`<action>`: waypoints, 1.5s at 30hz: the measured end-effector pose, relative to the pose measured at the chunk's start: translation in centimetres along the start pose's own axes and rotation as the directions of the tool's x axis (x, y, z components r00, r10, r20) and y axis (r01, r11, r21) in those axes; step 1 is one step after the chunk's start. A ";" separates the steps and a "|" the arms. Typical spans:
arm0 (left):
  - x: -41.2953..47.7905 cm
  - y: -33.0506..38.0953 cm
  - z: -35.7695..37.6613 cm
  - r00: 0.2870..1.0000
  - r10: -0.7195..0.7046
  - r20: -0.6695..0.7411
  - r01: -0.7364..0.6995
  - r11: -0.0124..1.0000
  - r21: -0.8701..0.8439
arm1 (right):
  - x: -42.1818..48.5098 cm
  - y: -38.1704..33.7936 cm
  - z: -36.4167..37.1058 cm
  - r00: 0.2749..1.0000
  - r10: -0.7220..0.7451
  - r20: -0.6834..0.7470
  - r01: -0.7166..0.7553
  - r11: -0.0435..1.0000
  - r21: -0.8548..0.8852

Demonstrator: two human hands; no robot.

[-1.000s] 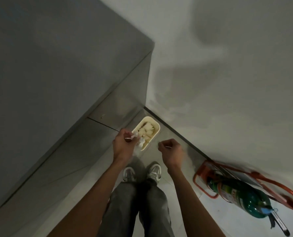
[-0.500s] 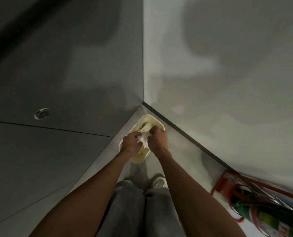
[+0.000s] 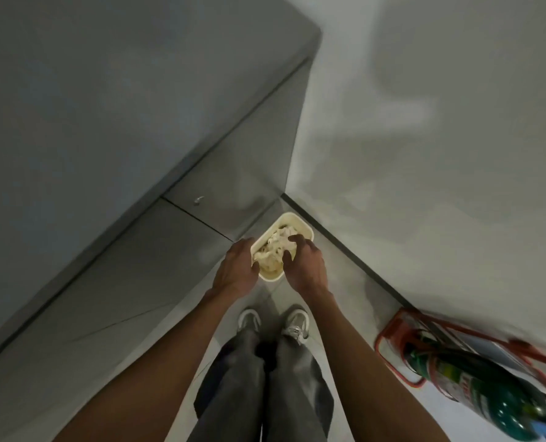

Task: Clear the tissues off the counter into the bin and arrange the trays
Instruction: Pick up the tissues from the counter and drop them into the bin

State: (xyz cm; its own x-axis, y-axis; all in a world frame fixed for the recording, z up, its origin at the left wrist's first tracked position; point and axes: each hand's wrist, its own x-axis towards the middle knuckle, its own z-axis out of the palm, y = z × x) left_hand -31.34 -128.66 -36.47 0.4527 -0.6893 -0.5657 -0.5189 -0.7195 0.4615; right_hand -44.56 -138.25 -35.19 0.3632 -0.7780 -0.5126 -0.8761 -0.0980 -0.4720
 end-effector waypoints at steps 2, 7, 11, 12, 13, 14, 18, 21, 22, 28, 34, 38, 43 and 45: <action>-4.3 1.0 -3.0 0.999 0.002 -0.044 -0.002 1.000 -0.004 | -3.8 -2.2 -2.7 0.999 -0.049 -0.008 0.049 0.999 -0.015; -16.3 2.3 -9.9 0.989 0.012 -0.149 -0.018 0.999 -0.039 | -15.4 -7.6 -8.5 0.972 -0.234 -0.020 0.232 0.971 -0.053; -26.3 1.5 -13.5 0.964 -0.009 -0.264 -0.019 0.994 -0.103 | -24.2 -10.7 -11.3 0.916 -0.399 -0.035 0.399 0.917 -0.026; -28.9 1.1 -14.2 0.955 -0.036 -0.293 -0.003 0.991 -0.130 | -26.3 -11.4 -11.8 0.899 -0.436 -0.040 0.436 0.900 -0.012; -31.5 0.5 -14.9 0.942 -0.059 -0.332 0.009 0.989 -0.148 | -28.3 -12.0 -12.1 0.882 -0.470 -0.042 0.470 0.883 -0.005; -34.2 0.0 -15.6 0.922 -0.076 -0.380 0.013 0.986 -0.166 | -30.3 -12.8 -12.4 0.862 -0.504 -0.043 0.505 0.863 -0.005; -45.3 -2.9 -17.8 0.801 -0.172 -0.573 0.024 0.966 -0.258 | -37.7 -15.8 -12.2 0.746 -0.665 -0.034 0.666 0.745 0.043; -53.5 -6.3 -18.7 0.687 -0.270 -0.675 0.052 0.944 -0.325 | -42.9 -18.6 -10.8 0.640 -0.769 -0.001 0.767 0.639 0.061; -56.1 -7.5 -18.9 0.644 -0.301 -0.704 0.058 0.936 -0.347 | -44.6 -19.6 -10.0 0.608 -0.794 0.016 0.791 0.608 0.068; -70.0 -15.7 -17.6 0.383 -0.517 -0.766 0.144 0.852 -0.503 | -54.8 -25.7 -2.9 0.396 -0.909 0.130 0.896 0.414 0.159; -81.4 -26.0 -14.6 0.192 -0.645 -0.739 0.201 0.763 -0.614 | -65.8 -30.7 7.5 0.199 -0.946 0.255 0.946 0.254 0.202; -89.5 -34.2 -12.8 0.137 -0.682 -0.718 0.232 0.727 -0.646 | -73.4 -33.4 15.8 0.128 -0.941 0.314 0.951 0.206 0.230; -98.7 -43.4 -12.2 0.084 -0.702 -0.707 0.264 0.700 -0.663 | -82.7 -37.0 25.7 0.079 -0.924 0.373 0.942 0.192 0.276; -101.5 -46.8 -12.3 0.065 -0.727 -0.683 0.265 0.673 -0.691 | -86.1 -38.5 29.0 0.053 -0.917 0.395 0.944 0.175 0.281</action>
State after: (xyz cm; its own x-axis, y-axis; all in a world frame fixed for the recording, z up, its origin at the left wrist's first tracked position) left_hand -44.06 -26.04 7.78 0.9022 0.4208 0.0947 0.2719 -0.7253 0.6325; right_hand -32.91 -49.49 6.31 0.9480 0.2938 0.1225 0.2781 -0.5770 -0.7680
